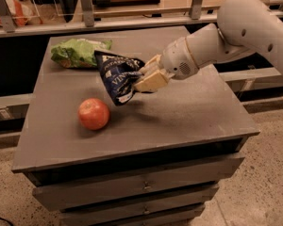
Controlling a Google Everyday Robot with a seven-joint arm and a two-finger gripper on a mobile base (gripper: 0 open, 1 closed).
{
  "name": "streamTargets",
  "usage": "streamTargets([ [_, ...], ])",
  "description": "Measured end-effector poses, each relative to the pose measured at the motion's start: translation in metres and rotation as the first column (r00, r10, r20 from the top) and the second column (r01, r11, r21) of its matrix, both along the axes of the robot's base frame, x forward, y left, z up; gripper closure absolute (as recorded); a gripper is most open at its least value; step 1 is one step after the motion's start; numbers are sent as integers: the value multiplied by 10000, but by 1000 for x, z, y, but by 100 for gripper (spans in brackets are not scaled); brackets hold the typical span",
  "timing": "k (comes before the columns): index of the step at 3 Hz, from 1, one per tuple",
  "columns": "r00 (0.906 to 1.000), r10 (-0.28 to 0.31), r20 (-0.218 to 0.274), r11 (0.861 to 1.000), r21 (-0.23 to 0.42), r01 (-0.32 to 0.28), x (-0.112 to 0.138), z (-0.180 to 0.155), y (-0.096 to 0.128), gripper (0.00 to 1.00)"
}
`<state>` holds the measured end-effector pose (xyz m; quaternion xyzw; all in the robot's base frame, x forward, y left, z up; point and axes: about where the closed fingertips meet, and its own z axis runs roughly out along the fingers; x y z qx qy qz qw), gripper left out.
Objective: Move blue chip bag near apple
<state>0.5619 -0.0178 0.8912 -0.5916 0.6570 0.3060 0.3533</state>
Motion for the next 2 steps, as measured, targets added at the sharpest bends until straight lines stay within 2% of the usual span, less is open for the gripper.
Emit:
streamTargets([
  [1,9999,53,-120,9999,109,-52,0,-6,9,100],
  [2,9992,107,-379,9998,190,-100,1,-11,16,82],
])
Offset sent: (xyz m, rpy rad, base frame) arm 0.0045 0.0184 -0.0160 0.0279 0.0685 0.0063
